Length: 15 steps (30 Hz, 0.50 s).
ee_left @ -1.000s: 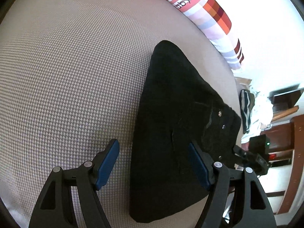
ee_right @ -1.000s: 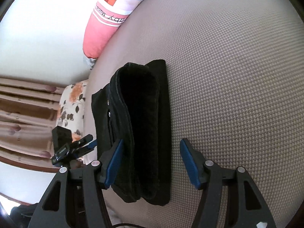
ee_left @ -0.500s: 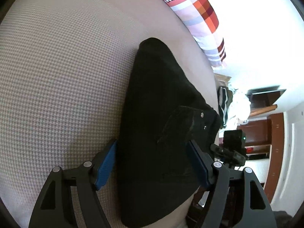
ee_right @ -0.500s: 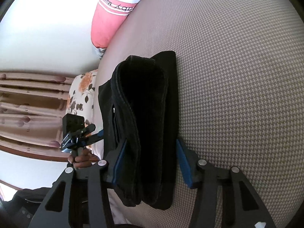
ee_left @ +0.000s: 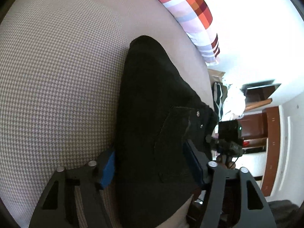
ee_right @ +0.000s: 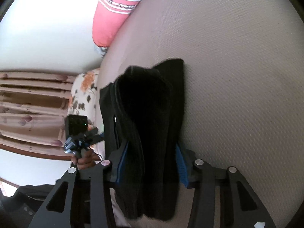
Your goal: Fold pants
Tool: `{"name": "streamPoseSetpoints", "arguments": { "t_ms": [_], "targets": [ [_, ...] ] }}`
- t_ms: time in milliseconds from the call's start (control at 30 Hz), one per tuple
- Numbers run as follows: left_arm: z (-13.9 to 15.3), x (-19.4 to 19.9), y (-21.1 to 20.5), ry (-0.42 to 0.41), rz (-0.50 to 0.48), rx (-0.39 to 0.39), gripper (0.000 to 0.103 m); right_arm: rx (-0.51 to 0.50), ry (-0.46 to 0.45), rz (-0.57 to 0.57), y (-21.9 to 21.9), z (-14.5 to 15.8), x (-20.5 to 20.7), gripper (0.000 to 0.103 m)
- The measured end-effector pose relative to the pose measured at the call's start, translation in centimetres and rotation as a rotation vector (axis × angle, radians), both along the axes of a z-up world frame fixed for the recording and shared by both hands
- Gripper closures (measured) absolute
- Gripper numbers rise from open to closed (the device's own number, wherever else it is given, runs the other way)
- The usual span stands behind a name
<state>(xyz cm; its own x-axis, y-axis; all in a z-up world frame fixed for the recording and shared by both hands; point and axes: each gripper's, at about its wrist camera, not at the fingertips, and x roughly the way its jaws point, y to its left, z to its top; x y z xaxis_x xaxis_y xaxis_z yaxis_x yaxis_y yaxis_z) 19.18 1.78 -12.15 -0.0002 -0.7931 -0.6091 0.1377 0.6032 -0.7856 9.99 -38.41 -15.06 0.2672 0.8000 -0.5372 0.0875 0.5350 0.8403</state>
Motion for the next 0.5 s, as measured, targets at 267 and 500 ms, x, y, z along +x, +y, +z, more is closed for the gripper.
{"name": "streamPoseSetpoints", "arguments": {
  "t_ms": [267, 500],
  "targets": [
    [-0.6, -0.5, -0.6, -0.018, 0.068, 0.064, 0.075, -0.068, -0.010, -0.068, 1.0, 0.4, -0.4, 0.072],
    [1.4, -1.9, -3.7, -0.168, 0.049, 0.294, 0.078, -0.221, -0.013, -0.134, 2.9, 2.1, -0.7, 0.074]
  ]
}}
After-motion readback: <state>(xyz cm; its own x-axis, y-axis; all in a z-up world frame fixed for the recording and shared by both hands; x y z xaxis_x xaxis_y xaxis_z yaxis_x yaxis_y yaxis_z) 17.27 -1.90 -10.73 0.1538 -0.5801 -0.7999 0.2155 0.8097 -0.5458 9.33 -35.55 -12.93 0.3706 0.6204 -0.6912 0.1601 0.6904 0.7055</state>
